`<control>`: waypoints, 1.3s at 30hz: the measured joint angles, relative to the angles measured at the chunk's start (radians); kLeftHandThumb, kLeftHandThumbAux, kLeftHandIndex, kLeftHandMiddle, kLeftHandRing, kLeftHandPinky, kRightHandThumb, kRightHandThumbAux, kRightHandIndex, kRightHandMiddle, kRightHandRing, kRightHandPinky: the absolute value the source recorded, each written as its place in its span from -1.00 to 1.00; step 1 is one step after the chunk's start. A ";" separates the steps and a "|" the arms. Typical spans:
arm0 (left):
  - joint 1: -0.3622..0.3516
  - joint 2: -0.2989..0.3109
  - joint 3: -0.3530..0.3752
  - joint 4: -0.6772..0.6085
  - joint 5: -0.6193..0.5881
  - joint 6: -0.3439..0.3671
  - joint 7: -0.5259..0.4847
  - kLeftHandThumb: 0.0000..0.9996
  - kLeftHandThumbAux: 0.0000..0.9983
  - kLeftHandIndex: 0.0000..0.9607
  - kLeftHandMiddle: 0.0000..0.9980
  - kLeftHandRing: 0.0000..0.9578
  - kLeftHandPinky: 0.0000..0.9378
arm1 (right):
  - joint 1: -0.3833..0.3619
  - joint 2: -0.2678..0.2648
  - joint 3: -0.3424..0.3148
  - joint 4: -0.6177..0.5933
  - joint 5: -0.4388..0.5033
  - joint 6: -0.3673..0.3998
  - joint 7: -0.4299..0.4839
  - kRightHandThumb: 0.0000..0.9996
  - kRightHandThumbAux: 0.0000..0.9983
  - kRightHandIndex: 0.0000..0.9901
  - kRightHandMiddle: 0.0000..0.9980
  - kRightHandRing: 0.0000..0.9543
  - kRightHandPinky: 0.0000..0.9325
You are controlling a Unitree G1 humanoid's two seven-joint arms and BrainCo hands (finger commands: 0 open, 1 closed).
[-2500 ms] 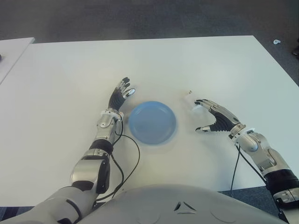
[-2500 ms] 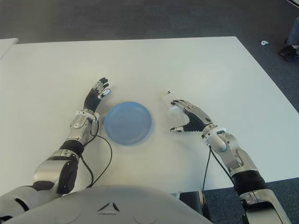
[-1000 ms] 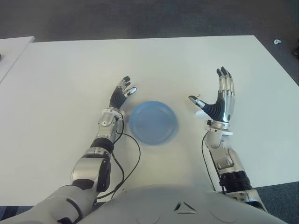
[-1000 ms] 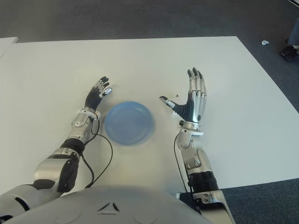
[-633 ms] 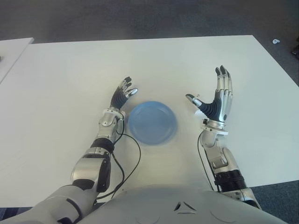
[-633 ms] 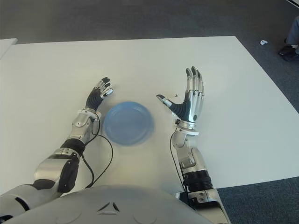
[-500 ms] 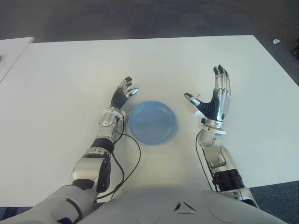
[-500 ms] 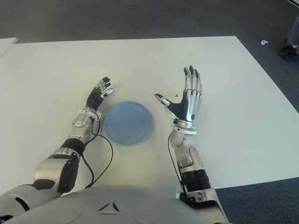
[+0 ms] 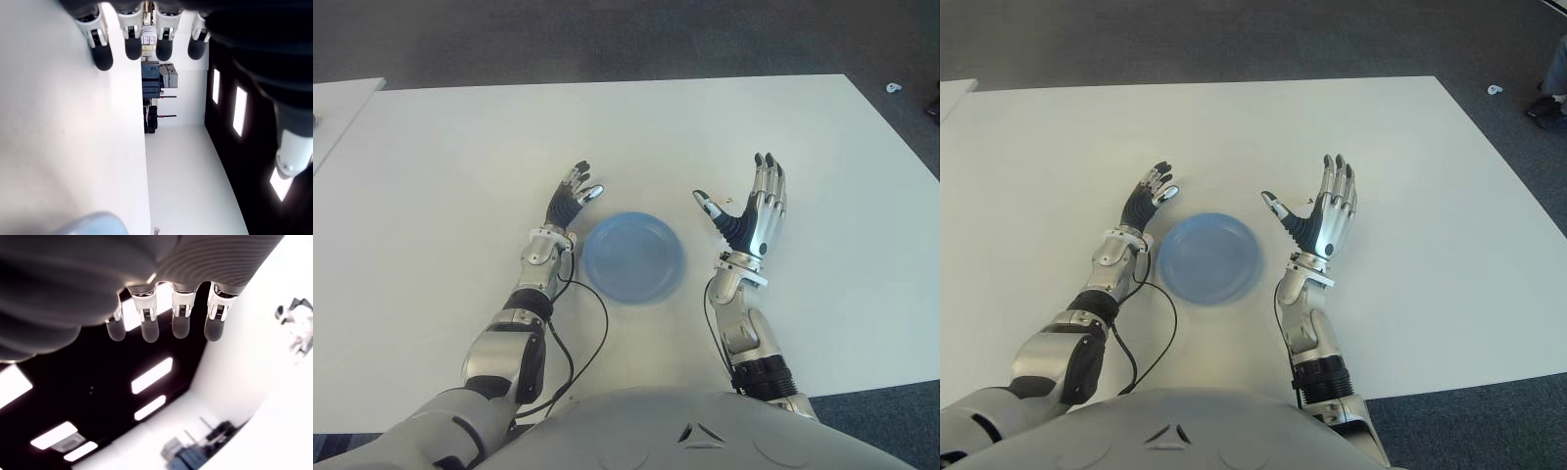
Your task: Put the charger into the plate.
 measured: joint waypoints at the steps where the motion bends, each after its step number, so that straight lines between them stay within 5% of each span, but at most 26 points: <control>1: 0.000 0.000 0.000 -0.001 0.000 0.000 0.000 -1.00 0.14 -1.00 -1.00 -1.00 -1.00 | -0.001 0.005 0.002 0.002 -0.002 0.021 0.008 -0.27 -0.53 -1.00 -1.00 -1.00 -0.87; 18: 0.001 -0.001 -0.003 -0.003 0.000 0.002 0.000 -0.98 0.16 -1.00 -1.00 -1.00 -1.00 | -0.013 -0.010 0.081 -0.022 -0.061 0.291 0.218 -0.32 -0.65 -1.00 -1.00 -1.00 -1.00; 39: 0.001 -0.003 0.000 -0.007 -0.001 0.008 -0.008 -0.98 0.16 -1.00 -1.00 -1.00 -1.00 | -0.011 -0.074 0.136 -0.066 -0.083 0.391 0.381 -0.36 -0.76 -1.00 -1.00 -1.00 -1.00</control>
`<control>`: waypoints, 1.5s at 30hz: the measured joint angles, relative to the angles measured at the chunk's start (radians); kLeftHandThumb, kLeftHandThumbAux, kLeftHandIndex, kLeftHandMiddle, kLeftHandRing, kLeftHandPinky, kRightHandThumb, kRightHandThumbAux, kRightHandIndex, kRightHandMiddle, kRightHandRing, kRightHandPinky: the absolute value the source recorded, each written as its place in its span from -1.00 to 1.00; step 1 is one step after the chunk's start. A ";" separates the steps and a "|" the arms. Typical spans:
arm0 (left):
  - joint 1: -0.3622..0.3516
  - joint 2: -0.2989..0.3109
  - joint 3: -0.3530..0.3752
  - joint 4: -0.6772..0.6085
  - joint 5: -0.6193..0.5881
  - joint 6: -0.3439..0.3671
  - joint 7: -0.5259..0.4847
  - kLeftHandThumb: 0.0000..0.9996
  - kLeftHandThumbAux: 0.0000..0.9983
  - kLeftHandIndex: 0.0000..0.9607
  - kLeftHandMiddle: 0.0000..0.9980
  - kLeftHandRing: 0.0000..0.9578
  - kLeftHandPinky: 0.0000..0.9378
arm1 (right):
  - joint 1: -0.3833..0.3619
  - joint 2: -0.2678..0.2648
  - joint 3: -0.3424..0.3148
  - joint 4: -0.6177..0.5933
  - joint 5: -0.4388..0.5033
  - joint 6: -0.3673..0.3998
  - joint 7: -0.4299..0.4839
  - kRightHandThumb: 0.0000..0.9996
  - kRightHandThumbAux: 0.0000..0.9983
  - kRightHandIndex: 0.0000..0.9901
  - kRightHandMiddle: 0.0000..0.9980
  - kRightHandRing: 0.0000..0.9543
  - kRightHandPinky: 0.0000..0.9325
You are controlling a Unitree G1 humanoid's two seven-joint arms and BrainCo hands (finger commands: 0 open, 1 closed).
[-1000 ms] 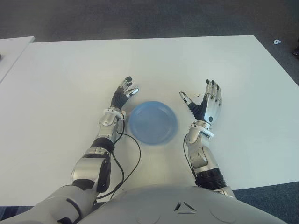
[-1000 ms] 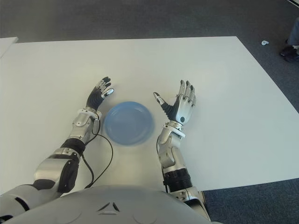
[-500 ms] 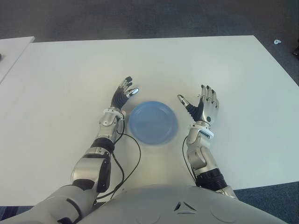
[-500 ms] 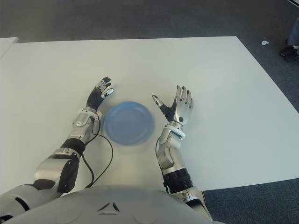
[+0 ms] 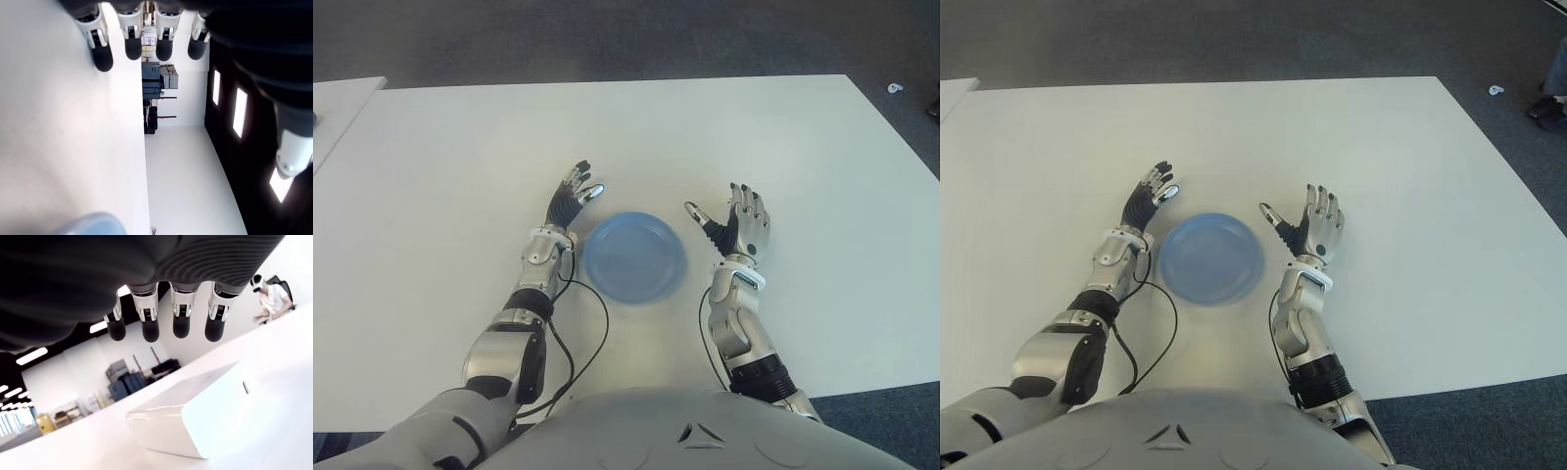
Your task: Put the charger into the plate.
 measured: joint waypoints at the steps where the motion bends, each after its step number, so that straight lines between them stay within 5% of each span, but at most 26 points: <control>1: 0.000 0.000 0.000 0.000 0.000 0.000 -0.001 -0.98 0.16 -1.00 -1.00 -1.00 -1.00 | 0.000 -0.001 0.001 0.000 -0.001 0.003 0.004 -0.36 -0.76 -1.00 -1.00 -1.00 -1.00; 28: 0.006 0.009 0.000 -0.004 -0.007 -0.004 -0.047 -0.97 0.12 -1.00 -1.00 -1.00 -1.00 | -0.024 -0.012 -0.002 0.033 -0.073 0.135 -0.024 -0.45 -0.73 -1.00 -1.00 -1.00 -1.00; 45: 0.006 0.015 0.001 -0.004 -0.009 -0.004 -0.064 -0.97 0.12 -1.00 -1.00 -1.00 -1.00 | -0.085 -0.014 -0.070 0.091 -0.068 0.211 -0.056 -0.51 -0.72 -1.00 -1.00 -1.00 -1.00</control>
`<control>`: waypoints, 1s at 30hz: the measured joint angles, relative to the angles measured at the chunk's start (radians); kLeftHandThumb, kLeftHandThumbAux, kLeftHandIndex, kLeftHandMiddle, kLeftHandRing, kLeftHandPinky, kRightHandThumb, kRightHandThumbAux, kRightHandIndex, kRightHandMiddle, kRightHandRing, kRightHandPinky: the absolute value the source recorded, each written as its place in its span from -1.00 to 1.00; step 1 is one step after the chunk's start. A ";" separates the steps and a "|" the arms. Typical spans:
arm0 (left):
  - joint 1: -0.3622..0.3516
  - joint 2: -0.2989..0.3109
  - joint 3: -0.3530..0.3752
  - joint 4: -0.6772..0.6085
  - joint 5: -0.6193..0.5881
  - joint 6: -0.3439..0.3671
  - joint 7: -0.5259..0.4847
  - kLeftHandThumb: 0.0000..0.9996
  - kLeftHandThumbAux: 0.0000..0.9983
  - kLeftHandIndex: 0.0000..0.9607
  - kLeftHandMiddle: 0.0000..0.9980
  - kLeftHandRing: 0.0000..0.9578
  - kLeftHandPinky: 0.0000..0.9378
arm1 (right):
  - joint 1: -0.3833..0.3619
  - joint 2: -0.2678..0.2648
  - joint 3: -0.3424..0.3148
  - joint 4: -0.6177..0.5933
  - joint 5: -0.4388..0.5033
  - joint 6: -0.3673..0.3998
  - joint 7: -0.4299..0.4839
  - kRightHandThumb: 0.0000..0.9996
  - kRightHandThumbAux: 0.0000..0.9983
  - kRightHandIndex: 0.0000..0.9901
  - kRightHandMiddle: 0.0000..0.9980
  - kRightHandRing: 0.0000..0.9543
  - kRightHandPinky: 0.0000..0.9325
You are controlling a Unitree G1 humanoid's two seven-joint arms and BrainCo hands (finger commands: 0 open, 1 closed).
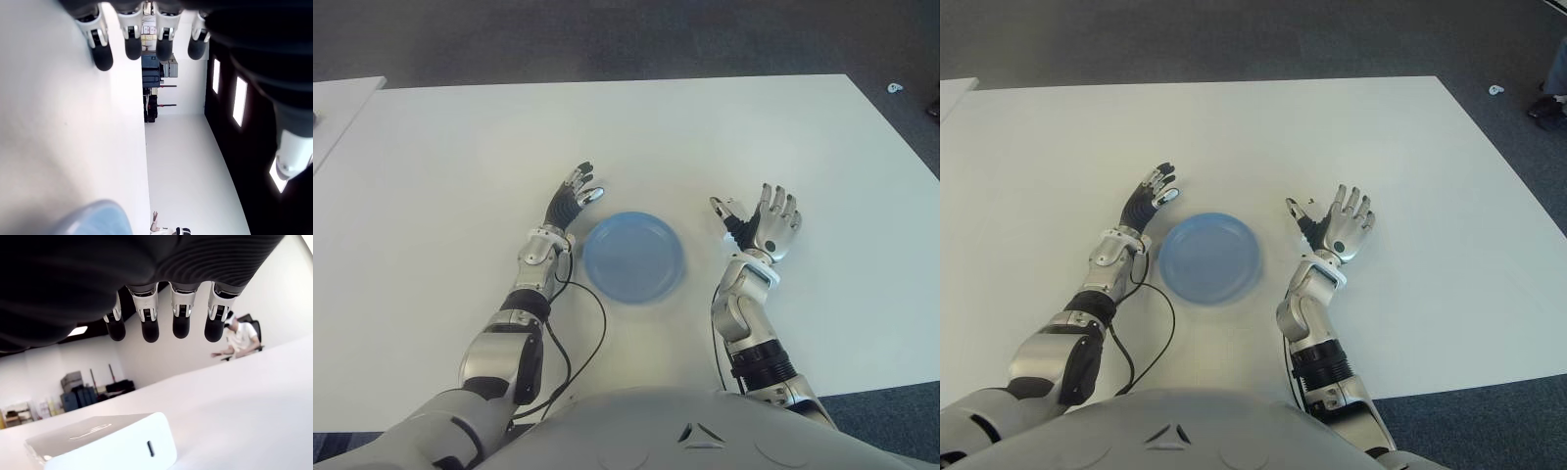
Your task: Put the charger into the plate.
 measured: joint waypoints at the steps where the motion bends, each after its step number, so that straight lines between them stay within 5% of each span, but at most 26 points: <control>1: 0.000 0.000 0.000 0.000 0.000 0.000 -0.001 -0.97 0.12 -1.00 -1.00 -1.00 -1.00 | -0.003 0.000 -0.005 0.002 0.000 0.005 0.000 -0.51 -0.71 -1.00 -1.00 -1.00 -1.00; 30: 0.005 0.009 -0.002 -0.002 0.001 -0.005 -0.008 -0.97 0.13 -1.00 -1.00 -1.00 -1.00 | -0.056 0.001 -0.051 0.113 0.070 0.021 -0.014 -0.53 -0.68 -1.00 -1.00 -1.00 -1.00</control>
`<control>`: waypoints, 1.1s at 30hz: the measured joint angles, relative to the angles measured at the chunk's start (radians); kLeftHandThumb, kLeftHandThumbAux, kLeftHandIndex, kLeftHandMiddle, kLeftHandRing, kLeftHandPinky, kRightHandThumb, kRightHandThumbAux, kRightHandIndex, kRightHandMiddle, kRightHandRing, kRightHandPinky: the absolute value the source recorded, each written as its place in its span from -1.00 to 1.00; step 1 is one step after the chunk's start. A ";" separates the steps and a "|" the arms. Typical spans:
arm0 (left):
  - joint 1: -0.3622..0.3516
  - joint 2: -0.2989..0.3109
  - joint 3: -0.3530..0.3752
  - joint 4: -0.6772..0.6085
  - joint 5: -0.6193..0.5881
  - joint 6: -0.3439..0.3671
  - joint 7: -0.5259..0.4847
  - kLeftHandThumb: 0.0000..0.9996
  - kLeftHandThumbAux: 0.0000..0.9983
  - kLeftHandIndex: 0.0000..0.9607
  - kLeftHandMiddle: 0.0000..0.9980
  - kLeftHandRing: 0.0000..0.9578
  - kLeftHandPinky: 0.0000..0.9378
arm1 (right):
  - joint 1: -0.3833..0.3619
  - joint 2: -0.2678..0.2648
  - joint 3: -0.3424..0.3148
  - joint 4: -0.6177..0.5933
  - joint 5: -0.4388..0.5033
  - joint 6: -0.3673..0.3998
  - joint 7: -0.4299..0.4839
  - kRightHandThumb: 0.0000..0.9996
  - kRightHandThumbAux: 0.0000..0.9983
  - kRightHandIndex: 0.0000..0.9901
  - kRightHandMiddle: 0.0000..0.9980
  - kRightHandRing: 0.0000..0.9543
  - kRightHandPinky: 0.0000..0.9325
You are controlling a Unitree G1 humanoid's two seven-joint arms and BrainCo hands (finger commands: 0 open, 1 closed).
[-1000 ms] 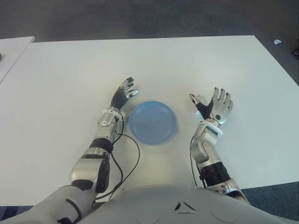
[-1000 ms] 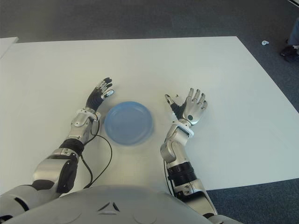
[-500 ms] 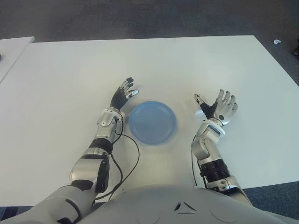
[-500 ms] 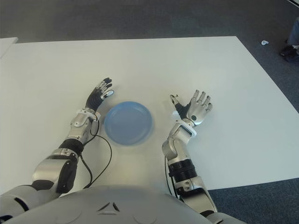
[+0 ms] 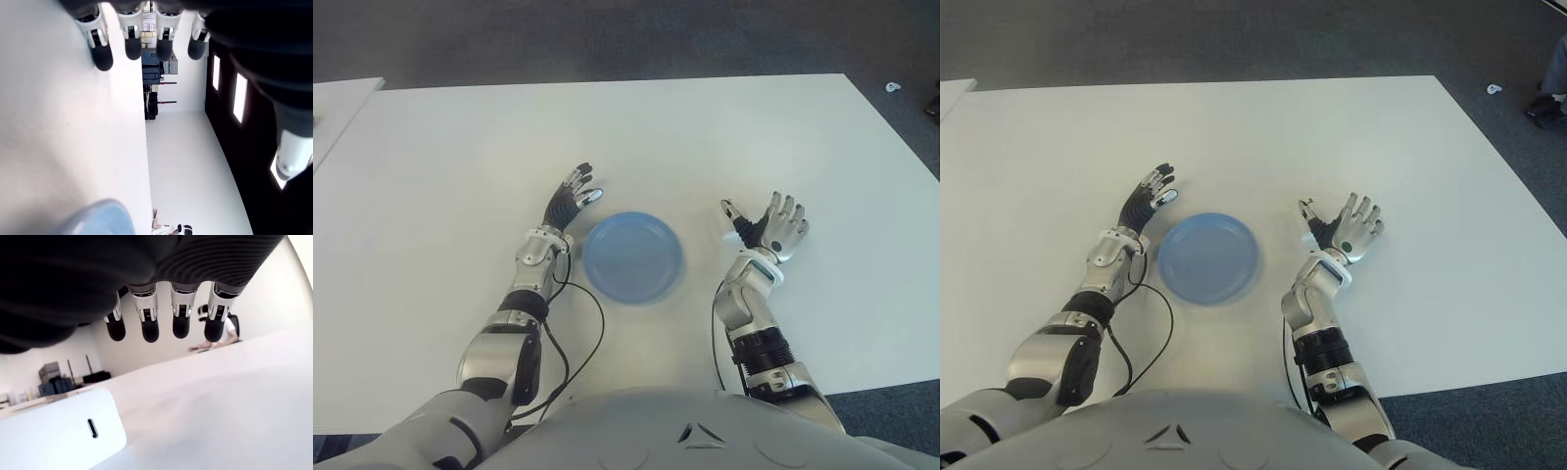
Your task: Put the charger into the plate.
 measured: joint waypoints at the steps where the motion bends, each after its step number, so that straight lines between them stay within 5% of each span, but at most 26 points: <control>1: 0.001 0.000 0.000 -0.001 0.000 0.000 0.000 -0.97 0.13 -1.00 -1.00 -1.00 -1.00 | -0.002 0.000 0.000 0.003 0.003 0.000 0.000 -0.52 -0.68 -1.00 -1.00 -1.00 -1.00; 33: 0.020 -0.001 -0.010 -0.023 0.006 -0.010 0.000 -0.97 0.15 -1.00 -1.00 -1.00 -1.00 | -0.026 0.004 0.073 0.037 0.053 -0.047 -0.001 -0.51 -0.65 -1.00 -1.00 -1.00 -1.00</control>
